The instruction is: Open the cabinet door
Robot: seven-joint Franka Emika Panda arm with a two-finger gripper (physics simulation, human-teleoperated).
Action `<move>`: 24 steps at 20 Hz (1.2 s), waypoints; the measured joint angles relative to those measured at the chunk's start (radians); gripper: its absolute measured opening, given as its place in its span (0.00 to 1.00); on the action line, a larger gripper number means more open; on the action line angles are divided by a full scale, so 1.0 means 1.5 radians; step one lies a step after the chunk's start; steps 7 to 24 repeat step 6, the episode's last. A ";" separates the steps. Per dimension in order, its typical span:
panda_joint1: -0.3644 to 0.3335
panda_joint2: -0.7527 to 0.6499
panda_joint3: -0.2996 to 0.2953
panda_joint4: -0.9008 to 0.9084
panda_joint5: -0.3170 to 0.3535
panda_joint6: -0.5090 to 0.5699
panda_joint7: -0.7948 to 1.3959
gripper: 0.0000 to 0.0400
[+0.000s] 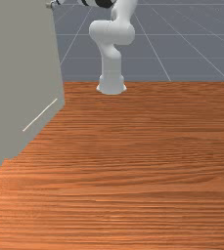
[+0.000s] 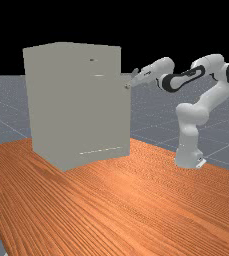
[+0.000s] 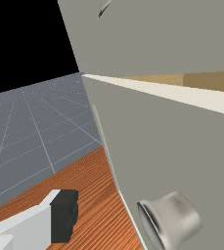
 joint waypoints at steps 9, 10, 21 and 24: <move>0.018 -0.008 0.192 -0.002 0.024 -0.001 0.097 1.00; 0.018 -0.008 0.192 -0.002 0.024 -0.001 0.097 1.00; 0.018 -0.008 0.192 -0.002 0.024 -0.001 0.097 1.00; 0.018 -0.008 0.192 -0.002 0.024 -0.001 0.097 1.00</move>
